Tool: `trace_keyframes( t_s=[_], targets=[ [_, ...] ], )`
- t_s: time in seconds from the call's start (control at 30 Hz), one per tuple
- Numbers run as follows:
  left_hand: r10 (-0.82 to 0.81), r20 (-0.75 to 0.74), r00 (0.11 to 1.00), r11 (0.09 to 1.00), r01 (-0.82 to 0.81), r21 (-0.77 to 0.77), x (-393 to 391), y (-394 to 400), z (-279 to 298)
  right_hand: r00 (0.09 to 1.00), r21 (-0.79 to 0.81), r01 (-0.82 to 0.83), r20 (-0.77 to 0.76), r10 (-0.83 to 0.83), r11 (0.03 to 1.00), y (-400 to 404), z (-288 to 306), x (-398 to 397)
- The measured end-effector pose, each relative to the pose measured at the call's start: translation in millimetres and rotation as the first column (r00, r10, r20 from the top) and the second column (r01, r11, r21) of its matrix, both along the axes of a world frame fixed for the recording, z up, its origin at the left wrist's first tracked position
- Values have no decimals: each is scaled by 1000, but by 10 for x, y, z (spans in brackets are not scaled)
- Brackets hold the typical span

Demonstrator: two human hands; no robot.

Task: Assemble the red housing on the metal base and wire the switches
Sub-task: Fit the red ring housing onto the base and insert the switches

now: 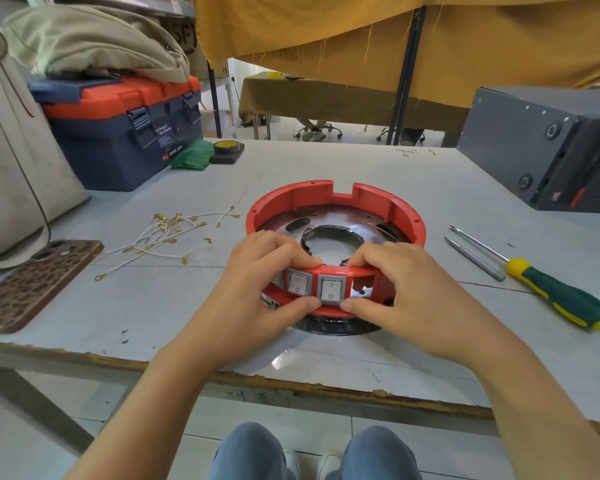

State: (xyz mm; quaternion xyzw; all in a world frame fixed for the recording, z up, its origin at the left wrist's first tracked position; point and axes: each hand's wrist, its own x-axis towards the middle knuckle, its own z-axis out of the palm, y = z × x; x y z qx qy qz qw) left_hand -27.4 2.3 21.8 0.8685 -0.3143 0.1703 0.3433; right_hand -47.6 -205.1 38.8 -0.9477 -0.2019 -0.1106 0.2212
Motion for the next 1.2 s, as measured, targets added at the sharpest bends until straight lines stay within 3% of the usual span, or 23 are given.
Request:
trace_keyframes(
  t_s=[0.67,1.2],
  targets=[
    [56,32,998,997,-58,56,-12,-50,44,999,-31,-8,38,9,999,39,1,18],
    [98,4,995,995,-98,-23,-14,-105,42,999,33,-14,34,13,999,51,11,20]
  ],
)
